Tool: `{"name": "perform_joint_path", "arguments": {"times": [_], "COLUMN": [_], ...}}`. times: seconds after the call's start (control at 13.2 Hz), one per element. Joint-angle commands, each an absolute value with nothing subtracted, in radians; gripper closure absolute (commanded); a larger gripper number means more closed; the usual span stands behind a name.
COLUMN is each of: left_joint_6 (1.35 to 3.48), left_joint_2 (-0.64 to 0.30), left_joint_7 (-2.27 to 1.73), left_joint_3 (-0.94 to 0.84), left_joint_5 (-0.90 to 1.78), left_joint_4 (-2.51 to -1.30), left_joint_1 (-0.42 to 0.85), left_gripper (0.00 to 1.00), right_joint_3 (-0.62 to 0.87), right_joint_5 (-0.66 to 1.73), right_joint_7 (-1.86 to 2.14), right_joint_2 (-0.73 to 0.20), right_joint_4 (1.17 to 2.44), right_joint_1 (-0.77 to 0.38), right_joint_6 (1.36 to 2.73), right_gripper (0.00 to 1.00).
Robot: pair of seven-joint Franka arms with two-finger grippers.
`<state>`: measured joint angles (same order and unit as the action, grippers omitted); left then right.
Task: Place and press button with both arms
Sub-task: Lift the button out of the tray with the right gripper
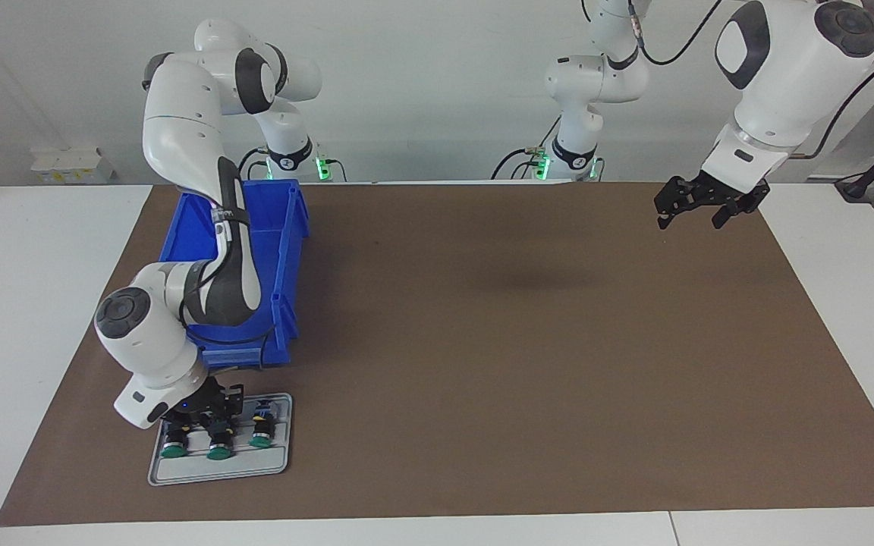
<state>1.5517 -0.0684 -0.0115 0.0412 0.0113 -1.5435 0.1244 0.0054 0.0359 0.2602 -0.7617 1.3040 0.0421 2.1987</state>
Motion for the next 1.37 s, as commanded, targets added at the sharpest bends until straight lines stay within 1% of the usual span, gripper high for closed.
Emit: {"name": "perform_joint_path", "arguments": {"times": [0.0,0.23,0.38,0.53,0.83,0.99,1.29], "left_joint_6": [1.546,1.546,1.546,1.546,1.546,1.546,1.546], "left_joint_2": [-0.044,-0.044,-0.044,-0.044,-0.044,-0.044,-0.044], "left_joint_7": [0.0,0.0,0.0,0.0,0.0,0.0,0.0], "left_joint_3": [0.034,0.034,0.034,0.034,0.034,0.034,0.034], "left_joint_5": [0.011,0.011,0.011,0.011,0.011,0.011,0.011], "left_joint_4": [-1.569,-1.569,-1.569,-1.569,-1.568,-1.569,-1.569], "left_joint_1": [0.112,0.112,0.112,0.112,0.112,0.112,0.112], "left_gripper": [0.0,0.0,0.0,0.0,0.0,0.0,0.0], "right_joint_3": [0.021,0.02,0.02,0.015,0.009,0.015,0.017], "right_joint_5": [0.066,0.064,0.063,0.045,-0.027,-0.07,-0.071], "right_joint_7": [0.209,0.095,-0.024,-0.221,-0.573,-0.821,-1.321], "right_joint_2": [-0.687,-0.589,-0.539,-0.509,-0.492,-0.485,-0.476], "right_joint_4": [1.347,1.393,1.414,1.413,1.402,1.404,1.41], "right_joint_1": [0.046,0.032,-0.004,-0.061,-0.188,-0.247,-0.377], "right_joint_6": [2.215,2.194,2.169,2.126,2.077,2.062,2.046], "right_gripper": [1.0,1.0,1.0,1.0,1.0,1.0,1.0]}}
